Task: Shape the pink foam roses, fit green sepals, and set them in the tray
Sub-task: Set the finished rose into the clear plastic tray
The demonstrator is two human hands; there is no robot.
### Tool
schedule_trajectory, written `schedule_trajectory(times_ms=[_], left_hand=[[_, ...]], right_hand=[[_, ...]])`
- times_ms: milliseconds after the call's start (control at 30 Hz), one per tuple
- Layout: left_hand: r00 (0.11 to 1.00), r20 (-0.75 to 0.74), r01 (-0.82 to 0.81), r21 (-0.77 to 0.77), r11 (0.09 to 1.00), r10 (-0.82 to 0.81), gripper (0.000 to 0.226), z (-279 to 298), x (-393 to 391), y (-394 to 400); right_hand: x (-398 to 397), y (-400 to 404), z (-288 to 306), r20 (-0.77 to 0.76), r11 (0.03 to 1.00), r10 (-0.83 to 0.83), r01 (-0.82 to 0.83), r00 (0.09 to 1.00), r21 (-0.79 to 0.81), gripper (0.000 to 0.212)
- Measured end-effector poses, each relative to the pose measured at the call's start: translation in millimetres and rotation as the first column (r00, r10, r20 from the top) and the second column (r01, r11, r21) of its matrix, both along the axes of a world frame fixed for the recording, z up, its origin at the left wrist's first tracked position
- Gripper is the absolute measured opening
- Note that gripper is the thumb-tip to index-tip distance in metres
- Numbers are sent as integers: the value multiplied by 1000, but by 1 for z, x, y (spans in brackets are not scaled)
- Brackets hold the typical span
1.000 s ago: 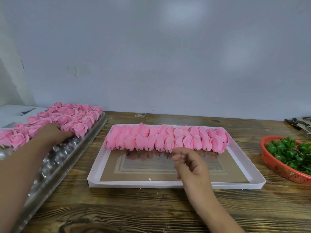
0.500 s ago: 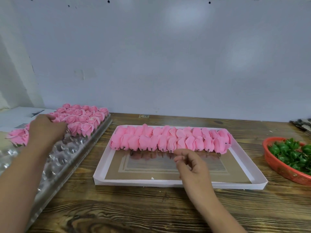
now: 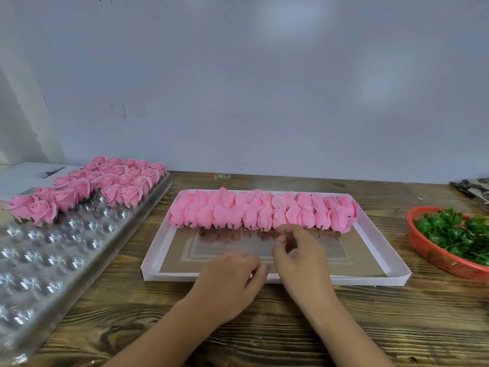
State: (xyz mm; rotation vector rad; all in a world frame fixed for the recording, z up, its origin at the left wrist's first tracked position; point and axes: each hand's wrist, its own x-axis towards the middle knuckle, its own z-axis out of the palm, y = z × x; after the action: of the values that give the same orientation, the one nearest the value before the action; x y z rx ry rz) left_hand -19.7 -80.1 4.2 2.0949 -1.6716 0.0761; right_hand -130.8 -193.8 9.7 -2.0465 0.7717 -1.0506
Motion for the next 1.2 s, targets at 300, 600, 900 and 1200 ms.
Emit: schedule_trajectory(times_ms=[300,600,900,1200], left_hand=[[990,134,-37,-87,995,49,42,-14,1,-1],[992,112,-47,-87,995,56,39,-14,2,-1],[992,109,-52,-81,995,60,39,-13,2,0],[993,96,-62,-87,994,70,40,-11,0,0]], right_hand=[[-36,-82,18,-104,884,-383,397,918,247,11],[-38,-131,17,-359,771,-358,490,862,407,23],[-12,-135,11,-589,879,-287,452,756,151,31],[-17,-142,7,-603,897,-379,439,702,-54,20]])
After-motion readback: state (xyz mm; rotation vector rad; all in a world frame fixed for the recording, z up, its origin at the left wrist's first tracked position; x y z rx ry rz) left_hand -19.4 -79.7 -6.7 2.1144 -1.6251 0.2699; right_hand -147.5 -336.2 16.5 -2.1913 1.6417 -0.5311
